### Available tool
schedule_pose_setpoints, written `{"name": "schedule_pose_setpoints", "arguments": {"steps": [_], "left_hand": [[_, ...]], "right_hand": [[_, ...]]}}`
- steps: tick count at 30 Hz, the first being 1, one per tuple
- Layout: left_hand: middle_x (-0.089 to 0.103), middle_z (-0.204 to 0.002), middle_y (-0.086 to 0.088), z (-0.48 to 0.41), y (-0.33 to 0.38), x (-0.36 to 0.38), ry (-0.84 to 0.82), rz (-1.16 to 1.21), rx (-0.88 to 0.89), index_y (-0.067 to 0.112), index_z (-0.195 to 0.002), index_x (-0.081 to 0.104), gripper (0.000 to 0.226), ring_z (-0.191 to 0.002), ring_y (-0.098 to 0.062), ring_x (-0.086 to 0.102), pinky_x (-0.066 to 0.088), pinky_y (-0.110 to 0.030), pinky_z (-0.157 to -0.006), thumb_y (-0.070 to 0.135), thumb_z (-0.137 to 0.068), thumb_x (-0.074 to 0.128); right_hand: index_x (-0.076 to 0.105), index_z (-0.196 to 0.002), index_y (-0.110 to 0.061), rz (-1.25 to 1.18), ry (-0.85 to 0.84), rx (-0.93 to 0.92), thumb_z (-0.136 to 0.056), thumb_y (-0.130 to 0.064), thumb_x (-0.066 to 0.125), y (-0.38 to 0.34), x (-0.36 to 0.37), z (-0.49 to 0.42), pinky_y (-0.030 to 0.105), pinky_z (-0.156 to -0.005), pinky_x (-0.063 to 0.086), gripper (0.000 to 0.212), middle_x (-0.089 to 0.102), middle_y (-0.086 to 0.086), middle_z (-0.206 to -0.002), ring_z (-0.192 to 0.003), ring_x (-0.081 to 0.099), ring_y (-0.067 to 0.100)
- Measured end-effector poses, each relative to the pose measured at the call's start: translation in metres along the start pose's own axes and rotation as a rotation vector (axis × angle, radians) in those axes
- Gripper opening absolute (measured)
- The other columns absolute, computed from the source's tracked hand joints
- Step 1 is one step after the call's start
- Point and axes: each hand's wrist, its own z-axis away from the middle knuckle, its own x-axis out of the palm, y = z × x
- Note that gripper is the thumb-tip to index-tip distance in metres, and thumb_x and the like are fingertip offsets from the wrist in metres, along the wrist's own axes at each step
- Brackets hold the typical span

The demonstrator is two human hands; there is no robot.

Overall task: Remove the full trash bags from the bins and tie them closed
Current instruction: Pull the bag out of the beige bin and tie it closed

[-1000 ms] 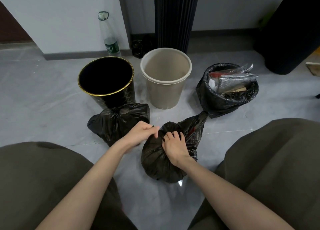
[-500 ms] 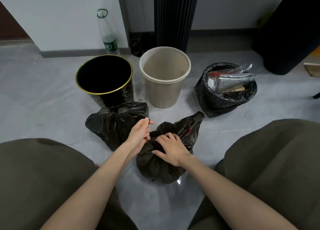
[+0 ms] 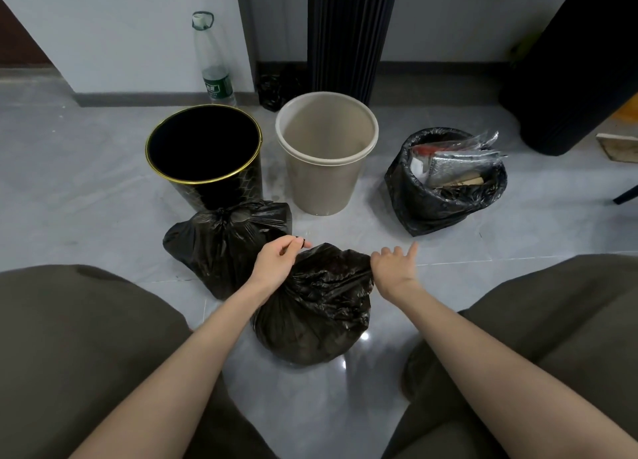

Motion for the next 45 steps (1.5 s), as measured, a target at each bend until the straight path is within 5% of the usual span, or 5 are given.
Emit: {"name": "schedule_pose_setpoints", "arguments": {"steps": [5,16,29,38,45], "left_hand": [[0.055,-0.083,0.01,-0.002,0.003,0.006,-0.072,-0.035,0.043,0.025,-0.109,0.064,0.019,-0.083,-0.007,0.051,0.038,-0.018,-0.081,0.027,-0.095,0.051],[0.024,-0.113,0.003,-0.001,-0.017,0.038,-0.319,-0.661,0.04,0.05,-0.145,0.003,0.125,-0.118,-0.021,0.029,0.024,-0.036,-0.108,0.069,-0.047,0.078],[0.027,-0.112,0.006,0.001,-0.022,0.077,-0.233,-0.581,-0.049,0.039,-0.107,0.062,0.057,-0.119,-0.022,0.028,0.022,-0.034,-0.102,0.071,-0.06,0.067],[0.036,-0.118,-0.001,-0.007,-0.023,0.078,-0.133,-0.576,-0.038,0.033,-0.107,0.064,0.034,-0.118,-0.024,0.031,0.024,-0.034,-0.095,0.056,-0.085,0.053],[0.038,-0.113,-0.001,-0.001,-0.027,0.076,-0.032,-0.611,0.074,0.03,-0.114,0.057,0.025,-0.111,-0.023,0.033,0.025,-0.033,-0.093,0.04,-0.093,0.05]], "right_hand": [[0.055,-0.115,-0.003,-0.495,-0.119,-0.05,-0.093,-0.009,0.04,0.01,-0.008,-0.009,0.036,-0.092,0.041,0.028,0.054,0.017,-0.122,-0.111,0.054,0.035],[0.063,-0.1,0.004,-1.076,-0.281,-0.235,-0.094,-0.011,0.044,0.025,-0.035,0.007,0.038,-0.082,0.05,0.025,0.06,0.012,-0.087,-0.081,0.055,0.02],[0.062,-0.101,-0.008,-1.409,-0.385,-0.351,-0.1,-0.016,0.042,0.021,-0.05,0.023,0.02,-0.08,0.051,0.022,0.066,0.003,-0.094,-0.085,0.062,0.009],[0.053,-0.082,-0.017,-2.095,-0.303,0.076,-0.1,-0.027,0.043,0.033,-0.043,0.019,0.027,-0.084,0.046,0.024,0.075,0.0,-0.081,-0.086,0.064,0.014],[0.046,-0.076,-0.023,-1.94,-0.147,0.106,-0.101,-0.035,0.039,0.031,-0.032,0.023,0.027,-0.078,0.042,0.029,0.071,-0.007,-0.11,-0.084,0.051,0.013]]}}
